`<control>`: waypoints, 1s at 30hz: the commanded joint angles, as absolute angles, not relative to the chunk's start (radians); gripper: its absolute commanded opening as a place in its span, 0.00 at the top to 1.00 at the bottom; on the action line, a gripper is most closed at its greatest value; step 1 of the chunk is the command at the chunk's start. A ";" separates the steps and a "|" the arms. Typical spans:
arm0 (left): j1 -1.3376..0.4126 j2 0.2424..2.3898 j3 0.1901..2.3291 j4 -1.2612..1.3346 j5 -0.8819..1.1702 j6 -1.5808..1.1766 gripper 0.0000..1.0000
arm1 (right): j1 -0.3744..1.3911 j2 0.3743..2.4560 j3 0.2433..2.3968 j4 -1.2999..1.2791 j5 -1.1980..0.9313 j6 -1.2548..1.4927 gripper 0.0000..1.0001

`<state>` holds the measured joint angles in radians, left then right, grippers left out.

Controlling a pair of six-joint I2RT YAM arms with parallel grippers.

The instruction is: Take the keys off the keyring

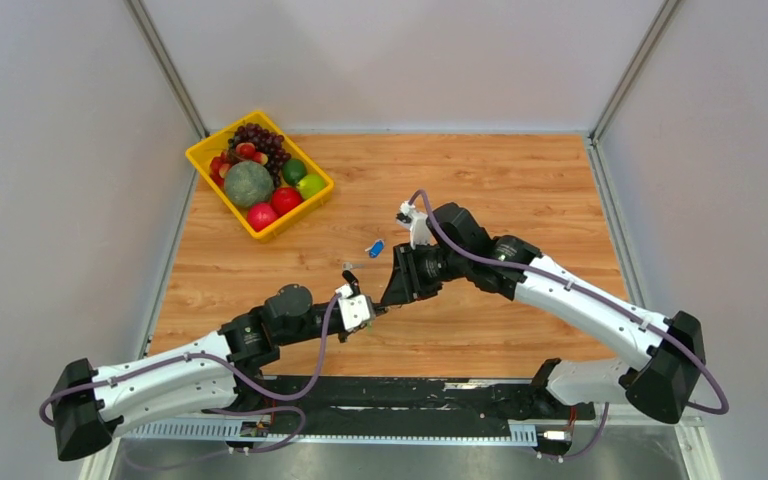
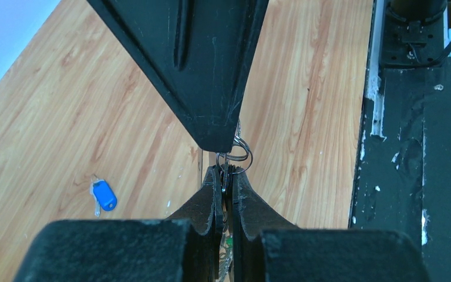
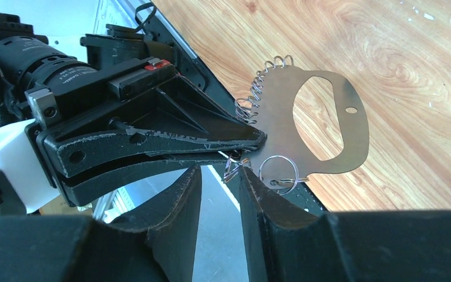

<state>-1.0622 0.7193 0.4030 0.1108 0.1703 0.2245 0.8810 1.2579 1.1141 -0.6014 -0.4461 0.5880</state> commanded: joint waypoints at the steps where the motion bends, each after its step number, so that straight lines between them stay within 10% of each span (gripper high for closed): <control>1: -1.077 0.721 0.463 0.143 0.145 0.258 1.00 | 0.894 1.277 1.156 -0.624 -0.423 0.579 0.66; 23: -1.161 0.767 0.519 0.077 -0.099 0.334 1.00 | 0.895 1.328 1.150 -0.674 -0.357 0.561 0.75; 30: -1.177 0.792 0.523 0.072 -0.145 0.353 1.00 | 0.887 1.297 1.161 -0.680 -0.304 0.583 0.62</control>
